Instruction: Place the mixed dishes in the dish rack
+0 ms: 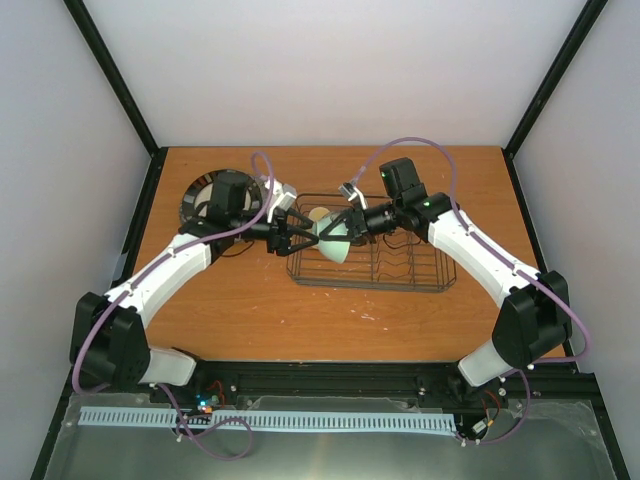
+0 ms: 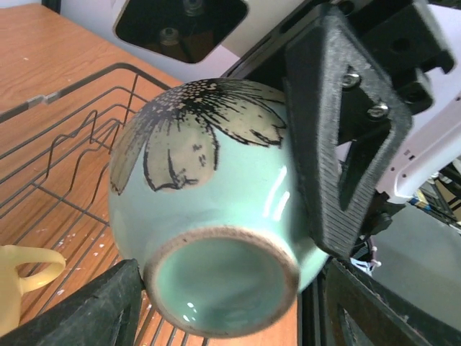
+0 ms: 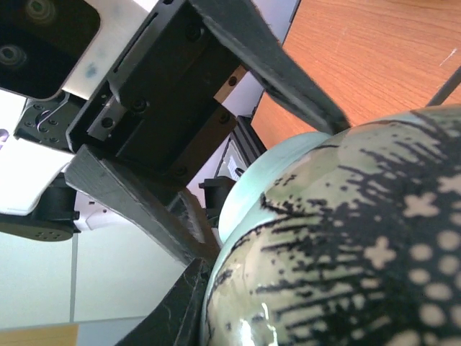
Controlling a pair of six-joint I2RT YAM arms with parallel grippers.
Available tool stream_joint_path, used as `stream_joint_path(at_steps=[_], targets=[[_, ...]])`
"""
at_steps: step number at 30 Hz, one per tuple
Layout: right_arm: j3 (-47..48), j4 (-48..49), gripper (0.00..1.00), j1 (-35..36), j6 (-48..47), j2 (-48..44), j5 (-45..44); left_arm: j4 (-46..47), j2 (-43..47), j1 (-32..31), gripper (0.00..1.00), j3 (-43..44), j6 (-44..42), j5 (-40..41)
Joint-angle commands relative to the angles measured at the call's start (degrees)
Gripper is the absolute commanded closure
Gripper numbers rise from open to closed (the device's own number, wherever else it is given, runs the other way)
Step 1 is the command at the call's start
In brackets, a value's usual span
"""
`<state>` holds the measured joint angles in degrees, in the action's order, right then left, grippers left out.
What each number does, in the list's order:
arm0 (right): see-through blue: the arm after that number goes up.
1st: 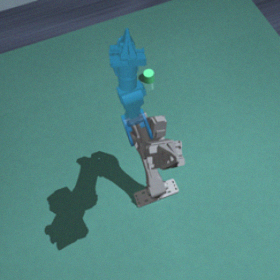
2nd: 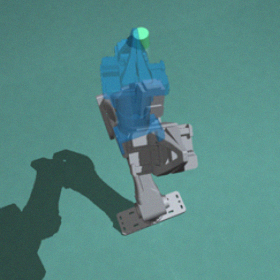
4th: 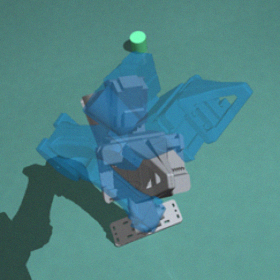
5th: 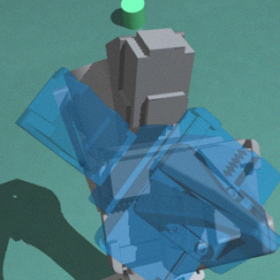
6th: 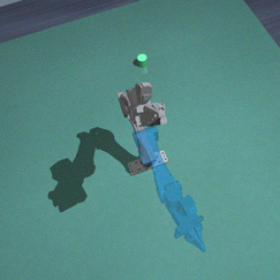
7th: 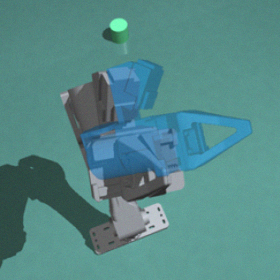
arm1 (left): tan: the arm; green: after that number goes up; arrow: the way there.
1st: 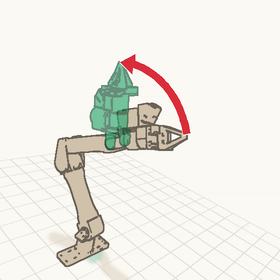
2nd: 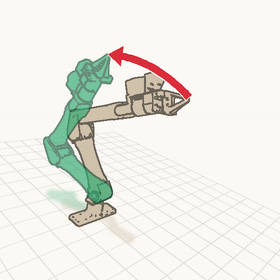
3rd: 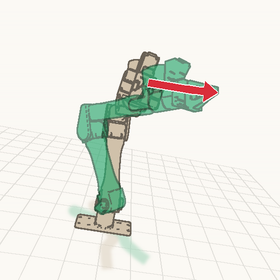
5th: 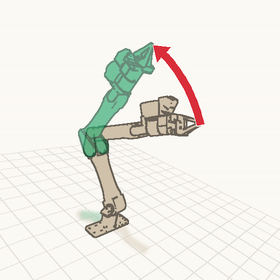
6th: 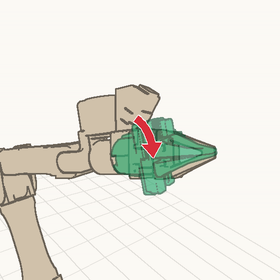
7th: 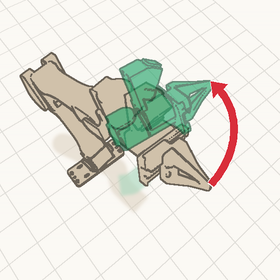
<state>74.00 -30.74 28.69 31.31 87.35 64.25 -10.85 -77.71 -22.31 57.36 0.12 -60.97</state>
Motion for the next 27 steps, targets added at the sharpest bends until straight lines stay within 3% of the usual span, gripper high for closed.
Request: stream_joint_path(at_steps=[1, 9, 11, 14, 21, 27], targets=[[1.69, 4.26, 0.97, 1.00, -0.24, -0.76, 3.33, -2.88, -1.54, -2.77, 0.30, 3.33, -0.83, 4.00], [1.76, 5.11, 0.97, 1.40, 0.50, -0.46, 3.84, -4.06, -2.35, -3.23, 0.33, 4.21, -1.37, 8.62], [1.76, 5.21, 0.97, 1.65, 0.57, -0.20, 3.97, -3.00, -2.33, -3.21, 0.42, 3.93, -0.91, 8.67], [1.76, 5.33, 0.97, 2.06, 0.58, 0.14, 4.09, -1.47, -2.56, -3.27, 0.66, 3.86, -0.18, 8.61], [1.85, 5.87, 0.97, 2.38, 0.66, 0.62, 4.17, 0.17, -3.60, -3.25, 0.98, 4.22, -0.38, 6.73], [1.70, 4.94, 0.97, 2.43, -0.41, 1.13, 3.40, -0.94, -2.62, -3.29, 0.99, 4.42, -1.37, 8.83]])
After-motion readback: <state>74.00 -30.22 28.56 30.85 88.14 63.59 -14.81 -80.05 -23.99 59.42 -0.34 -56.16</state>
